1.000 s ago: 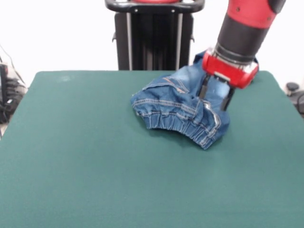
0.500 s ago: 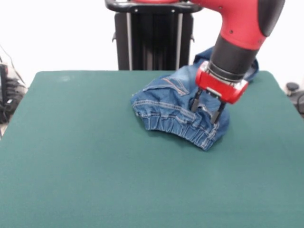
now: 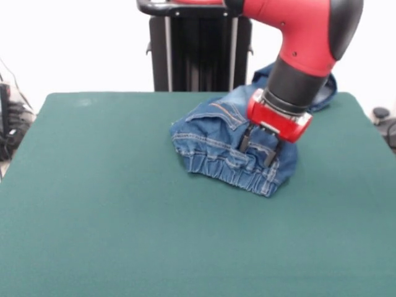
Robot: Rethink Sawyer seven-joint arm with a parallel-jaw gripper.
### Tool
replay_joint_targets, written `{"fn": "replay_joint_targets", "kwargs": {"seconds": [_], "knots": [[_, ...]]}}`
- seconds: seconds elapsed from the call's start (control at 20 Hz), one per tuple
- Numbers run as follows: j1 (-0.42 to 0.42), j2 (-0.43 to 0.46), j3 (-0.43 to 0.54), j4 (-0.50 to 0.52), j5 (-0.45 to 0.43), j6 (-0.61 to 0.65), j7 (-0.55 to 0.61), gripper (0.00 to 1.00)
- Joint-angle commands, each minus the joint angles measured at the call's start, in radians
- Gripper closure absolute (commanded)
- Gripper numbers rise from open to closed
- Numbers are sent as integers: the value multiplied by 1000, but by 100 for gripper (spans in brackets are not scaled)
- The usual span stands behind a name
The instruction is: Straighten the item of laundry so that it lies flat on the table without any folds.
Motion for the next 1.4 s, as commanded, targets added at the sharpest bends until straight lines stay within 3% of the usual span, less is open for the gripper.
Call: {"fn": "replay_joint_targets", "kwargs": {"seconds": [0.05, 0.1, 0.15, 0.5, 0.95, 1.2, 1.4], "knots": [[-38, 76, 83, 57, -55, -25, 86, 0], [-39, 77, 84, 51, -63, -7, 76, 0], [-42, 76, 88, 46, -74, 7, 74, 100], [-48, 26, 121, 44, -24, 47, 122, 100], [-139, -11, 151, -38, -35, 135, 45, 100], [-217, 25, 109, -110, -113, 39, -35, 100], [-215, 86, 64, -143, -174, -82, 7, 100]]}}
